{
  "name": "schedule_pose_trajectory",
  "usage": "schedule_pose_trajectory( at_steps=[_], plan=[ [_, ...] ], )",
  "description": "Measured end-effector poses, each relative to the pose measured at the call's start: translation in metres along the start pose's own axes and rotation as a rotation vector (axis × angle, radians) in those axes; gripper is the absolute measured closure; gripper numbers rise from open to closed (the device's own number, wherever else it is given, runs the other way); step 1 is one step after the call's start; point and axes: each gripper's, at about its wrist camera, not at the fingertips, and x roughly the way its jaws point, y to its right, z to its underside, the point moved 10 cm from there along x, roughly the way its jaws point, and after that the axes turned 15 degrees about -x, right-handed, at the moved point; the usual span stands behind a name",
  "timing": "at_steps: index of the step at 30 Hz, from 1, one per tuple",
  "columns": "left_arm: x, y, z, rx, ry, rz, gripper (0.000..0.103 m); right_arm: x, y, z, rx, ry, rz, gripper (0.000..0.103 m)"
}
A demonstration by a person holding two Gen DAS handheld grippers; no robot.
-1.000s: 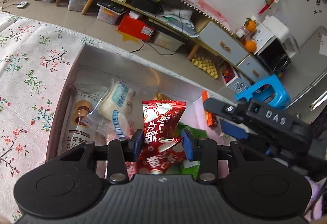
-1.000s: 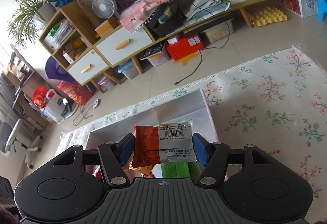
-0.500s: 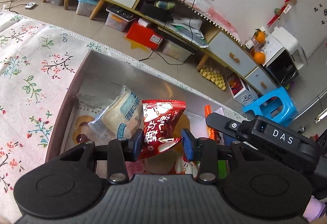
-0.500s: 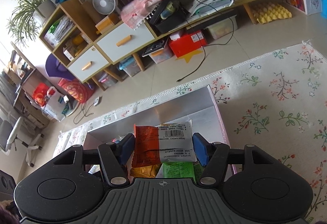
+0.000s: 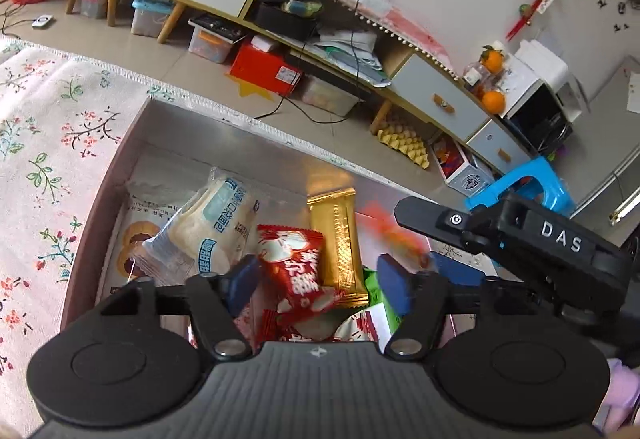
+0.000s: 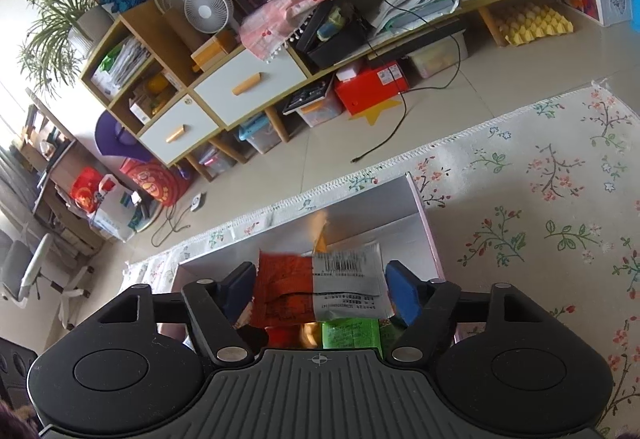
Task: Organize snacks
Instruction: 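Carry both packets into the pink box and open both tools, then withdraw both tools from the box toward the remaining snacks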
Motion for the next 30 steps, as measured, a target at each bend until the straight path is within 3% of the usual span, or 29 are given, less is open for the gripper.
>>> schedule_pose_trajectory(
  at_steps=[10,25,30],
  plan=[
    [-0.021,0.01,0.01,0.058,-0.013,-0.02,0.015,-0.03,-0.011,0.003,-0.06,-0.028,0.007,0.015],
    [-0.079,0.006,0.021,0.074,-0.014,-0.088,0.001,-0.101,-0.038,0.02,-0.158,-0.056,0.04,0.008],
    [-0.092,-0.006,0.03,0.084,-0.017,-0.15,0.001,-0.114,-0.044,0.035,-0.198,-0.071,0.053,0.008]
  ],
)
